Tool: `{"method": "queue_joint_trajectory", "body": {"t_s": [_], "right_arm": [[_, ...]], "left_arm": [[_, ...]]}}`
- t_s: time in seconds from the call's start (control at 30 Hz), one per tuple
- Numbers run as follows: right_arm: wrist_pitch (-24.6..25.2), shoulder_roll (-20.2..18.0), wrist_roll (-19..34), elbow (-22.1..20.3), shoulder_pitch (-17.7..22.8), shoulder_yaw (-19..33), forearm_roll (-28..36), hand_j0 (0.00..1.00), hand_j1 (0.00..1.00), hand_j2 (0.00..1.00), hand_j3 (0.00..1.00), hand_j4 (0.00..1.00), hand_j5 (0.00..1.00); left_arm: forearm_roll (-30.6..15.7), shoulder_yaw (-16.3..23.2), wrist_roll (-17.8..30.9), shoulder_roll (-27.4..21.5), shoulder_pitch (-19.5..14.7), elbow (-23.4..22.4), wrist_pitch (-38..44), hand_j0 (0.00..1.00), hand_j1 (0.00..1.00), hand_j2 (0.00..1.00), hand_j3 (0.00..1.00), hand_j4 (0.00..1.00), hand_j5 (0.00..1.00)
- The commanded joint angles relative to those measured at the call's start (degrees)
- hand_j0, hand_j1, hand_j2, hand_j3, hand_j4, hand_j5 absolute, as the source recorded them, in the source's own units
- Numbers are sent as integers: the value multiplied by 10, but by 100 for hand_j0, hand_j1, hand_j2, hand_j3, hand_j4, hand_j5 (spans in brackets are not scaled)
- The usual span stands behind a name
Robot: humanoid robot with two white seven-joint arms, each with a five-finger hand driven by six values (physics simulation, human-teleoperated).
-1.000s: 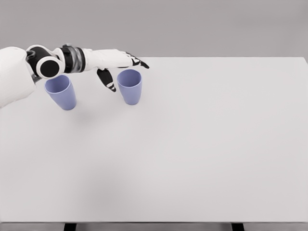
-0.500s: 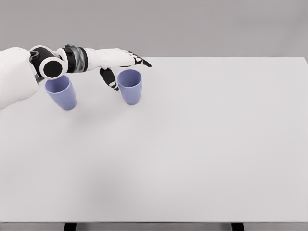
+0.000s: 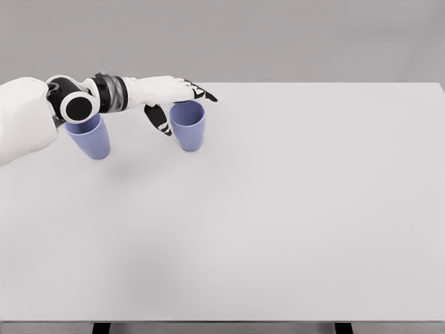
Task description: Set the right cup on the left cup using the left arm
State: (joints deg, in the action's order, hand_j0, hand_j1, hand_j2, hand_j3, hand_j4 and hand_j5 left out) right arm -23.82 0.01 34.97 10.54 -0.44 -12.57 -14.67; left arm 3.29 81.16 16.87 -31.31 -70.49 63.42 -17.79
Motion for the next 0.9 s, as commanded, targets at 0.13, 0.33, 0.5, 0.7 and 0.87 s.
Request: {"method": "queue_joint_trajectory", "body": {"t_s": [0.13,0.33,0.5,0.7,0.87], "right_arm": [[-1,0,0,0,0,0,-1,100,100,100,100,100,100],[-1,0,0,0,0,0,-1,100,100,100,100,100,100],[-1,0,0,0,0,0,-1,100,100,100,100,100,100],[-1,0,0,0,0,0,-1,100,100,100,100,100,100],[-1,0,0,0,0,0,-1,100,100,100,100,100,100]], "left_arm": [[0,13,-3,0,-1,-1,1,81,81,81,81,81,81],[-1,13,-3,-2,-1,1,-2,60,60,60,60,60,60],[-2,11,-3,-3,-4,2,-6,53,53,53,53,53,53],[-3,9,-3,-6,-7,4,-18,41,41,41,41,41,41],[-5,6,-3,-8,-16,5,-44,36,36,36,36,36,36]]}}
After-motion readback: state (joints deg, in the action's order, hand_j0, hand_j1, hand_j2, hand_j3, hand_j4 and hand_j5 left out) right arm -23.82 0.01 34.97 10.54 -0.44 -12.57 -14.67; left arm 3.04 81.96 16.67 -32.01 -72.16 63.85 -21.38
